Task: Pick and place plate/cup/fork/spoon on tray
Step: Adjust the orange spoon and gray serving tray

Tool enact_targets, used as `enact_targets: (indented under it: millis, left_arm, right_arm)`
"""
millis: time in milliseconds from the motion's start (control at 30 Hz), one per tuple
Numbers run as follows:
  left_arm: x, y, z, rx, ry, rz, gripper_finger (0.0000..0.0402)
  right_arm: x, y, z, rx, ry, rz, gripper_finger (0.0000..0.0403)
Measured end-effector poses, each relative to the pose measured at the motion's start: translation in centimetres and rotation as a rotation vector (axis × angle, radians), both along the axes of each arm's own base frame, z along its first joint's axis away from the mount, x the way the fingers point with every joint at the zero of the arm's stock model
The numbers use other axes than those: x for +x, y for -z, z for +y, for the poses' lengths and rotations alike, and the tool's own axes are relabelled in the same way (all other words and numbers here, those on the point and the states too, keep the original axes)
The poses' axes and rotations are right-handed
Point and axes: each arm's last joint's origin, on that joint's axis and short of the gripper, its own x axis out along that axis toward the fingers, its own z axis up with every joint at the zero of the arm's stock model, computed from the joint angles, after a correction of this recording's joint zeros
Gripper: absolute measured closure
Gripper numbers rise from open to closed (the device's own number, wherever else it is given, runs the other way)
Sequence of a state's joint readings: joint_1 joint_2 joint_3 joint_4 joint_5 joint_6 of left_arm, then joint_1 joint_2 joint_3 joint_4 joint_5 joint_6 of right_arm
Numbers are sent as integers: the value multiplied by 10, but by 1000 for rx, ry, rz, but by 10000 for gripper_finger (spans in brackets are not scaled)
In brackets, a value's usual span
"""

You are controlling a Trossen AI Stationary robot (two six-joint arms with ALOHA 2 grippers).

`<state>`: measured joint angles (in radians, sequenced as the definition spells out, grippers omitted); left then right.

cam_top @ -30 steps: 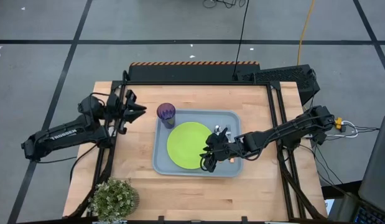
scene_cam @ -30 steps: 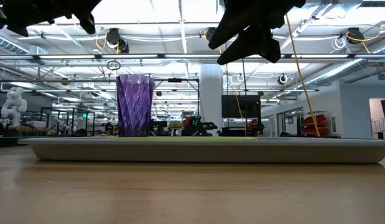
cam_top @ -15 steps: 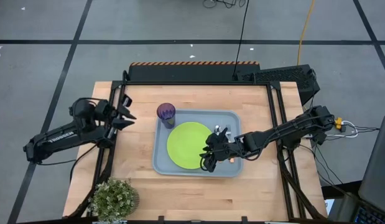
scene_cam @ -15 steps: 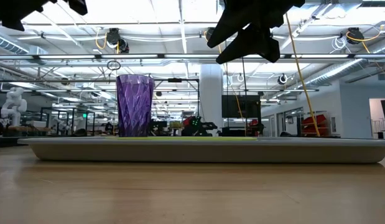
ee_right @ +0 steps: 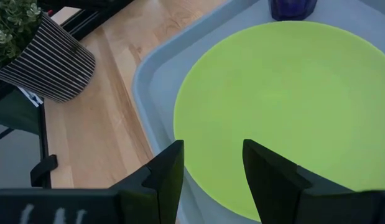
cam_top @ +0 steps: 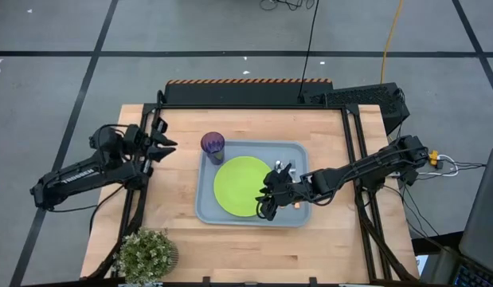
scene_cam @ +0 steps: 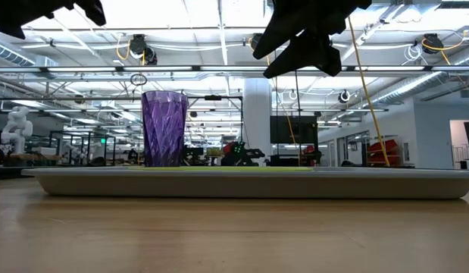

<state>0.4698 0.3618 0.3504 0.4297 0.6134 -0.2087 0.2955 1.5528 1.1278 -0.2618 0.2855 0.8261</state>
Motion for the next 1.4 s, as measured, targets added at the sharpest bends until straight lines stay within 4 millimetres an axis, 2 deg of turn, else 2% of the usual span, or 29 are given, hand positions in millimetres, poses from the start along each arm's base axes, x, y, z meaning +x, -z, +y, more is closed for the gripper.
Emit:
enact_targets:
  millis: [467,600,867,1167,1400]
  left_arm:
    - [-4,1,1,-42,-108,-1,325]
    - [-3,4,2,1,-129,21,325]
    - [-1,6,0,16,-52,52,325]
    - [-1,7,0,19,-57,59,325]
    - [-2,6,0,21,-56,43,325]
  right_arm:
    - [0,0,0,20,16,-1,248]
    - [0,0,1,33,22,-2,248]
    - [-1,0,5,109,-74,24,248]
    - [-2,2,3,81,-93,43,248]
    - [-11,10,0,47,-88,171,248]
